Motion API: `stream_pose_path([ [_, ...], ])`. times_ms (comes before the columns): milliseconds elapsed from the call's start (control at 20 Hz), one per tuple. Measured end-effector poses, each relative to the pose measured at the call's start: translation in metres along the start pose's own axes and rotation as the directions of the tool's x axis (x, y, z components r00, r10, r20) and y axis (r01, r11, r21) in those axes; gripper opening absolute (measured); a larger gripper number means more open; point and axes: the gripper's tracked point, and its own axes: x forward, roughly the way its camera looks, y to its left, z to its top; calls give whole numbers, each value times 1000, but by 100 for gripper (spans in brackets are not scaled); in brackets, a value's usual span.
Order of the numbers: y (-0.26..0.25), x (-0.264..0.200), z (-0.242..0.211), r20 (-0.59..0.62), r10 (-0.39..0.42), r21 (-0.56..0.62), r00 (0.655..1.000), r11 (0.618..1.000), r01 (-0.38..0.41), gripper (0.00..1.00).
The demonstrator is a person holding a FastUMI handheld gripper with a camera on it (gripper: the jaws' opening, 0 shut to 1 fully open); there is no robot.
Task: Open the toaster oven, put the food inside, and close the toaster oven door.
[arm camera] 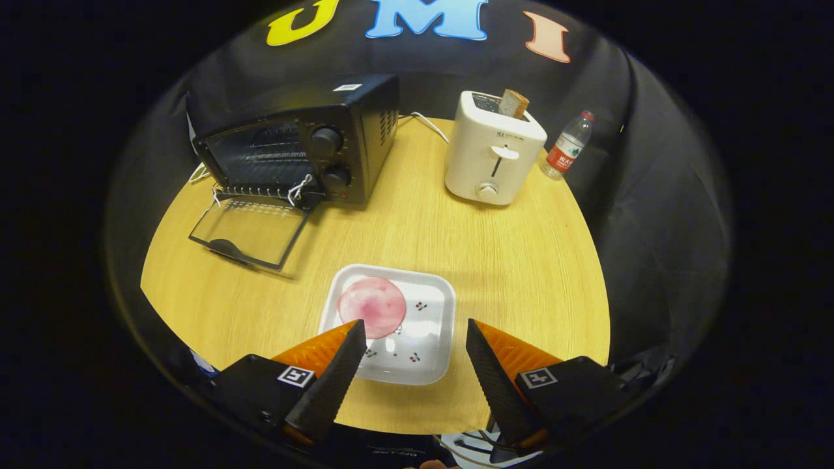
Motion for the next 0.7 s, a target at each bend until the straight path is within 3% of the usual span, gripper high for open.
stream_pose_path([
  [450, -37, 53, -32, -239, 86, 117, 967, 991, -59, 98],
  [700, -38, 68, -45, -319, 129, 171, 939, 982, -77, 92],
])
